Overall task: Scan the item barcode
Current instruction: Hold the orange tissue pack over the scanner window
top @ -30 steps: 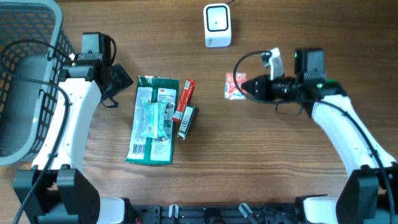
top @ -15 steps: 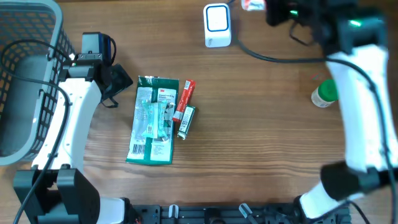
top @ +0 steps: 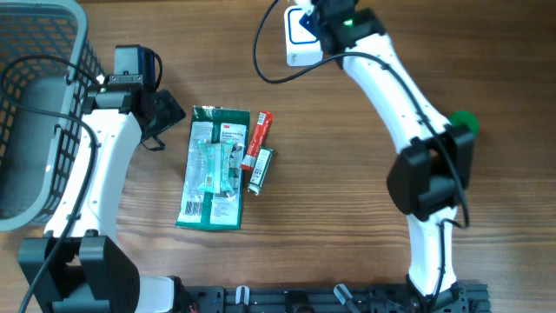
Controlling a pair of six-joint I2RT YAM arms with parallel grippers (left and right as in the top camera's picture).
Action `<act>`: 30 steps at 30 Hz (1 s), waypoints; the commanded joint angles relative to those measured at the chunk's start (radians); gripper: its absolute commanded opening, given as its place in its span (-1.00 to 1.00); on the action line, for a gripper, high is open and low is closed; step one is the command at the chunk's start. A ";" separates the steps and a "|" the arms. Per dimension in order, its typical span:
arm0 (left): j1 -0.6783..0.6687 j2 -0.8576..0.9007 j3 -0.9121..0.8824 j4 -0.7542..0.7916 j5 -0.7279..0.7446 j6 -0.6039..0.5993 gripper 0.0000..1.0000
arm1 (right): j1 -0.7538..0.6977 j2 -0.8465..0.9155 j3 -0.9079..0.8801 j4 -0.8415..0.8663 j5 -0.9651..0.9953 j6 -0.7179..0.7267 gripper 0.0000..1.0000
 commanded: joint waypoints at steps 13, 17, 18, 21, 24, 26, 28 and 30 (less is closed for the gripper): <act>0.004 0.006 -0.008 0.000 -0.013 -0.020 1.00 | 0.051 0.134 -0.002 0.143 0.159 -0.085 -0.91; 0.004 0.006 -0.008 -0.001 -0.013 -0.020 1.00 | 0.066 0.158 -0.006 0.155 0.180 -0.085 -0.91; 0.005 0.006 -0.008 0.000 -0.013 -0.020 1.00 | 0.072 0.162 -0.006 0.162 0.197 -0.088 -0.91; 0.005 0.006 -0.008 -0.001 -0.013 -0.020 1.00 | 0.078 0.162 -0.006 0.162 0.200 -0.112 -0.91; 0.005 0.006 -0.008 -0.001 -0.013 -0.020 1.00 | 0.081 0.162 -0.006 0.167 0.204 -0.111 -0.91; 0.005 0.006 -0.008 -0.001 -0.013 -0.020 1.00 | 0.081 0.162 -0.006 0.167 0.203 -0.111 -0.91; 0.005 0.006 -0.008 -0.001 -0.013 -0.020 1.00 | 0.082 0.162 -0.007 0.167 0.204 -0.111 -0.91; 0.005 0.006 -0.008 -0.001 -0.013 -0.020 1.00 | 0.082 0.162 -0.007 0.167 0.210 -0.108 -0.91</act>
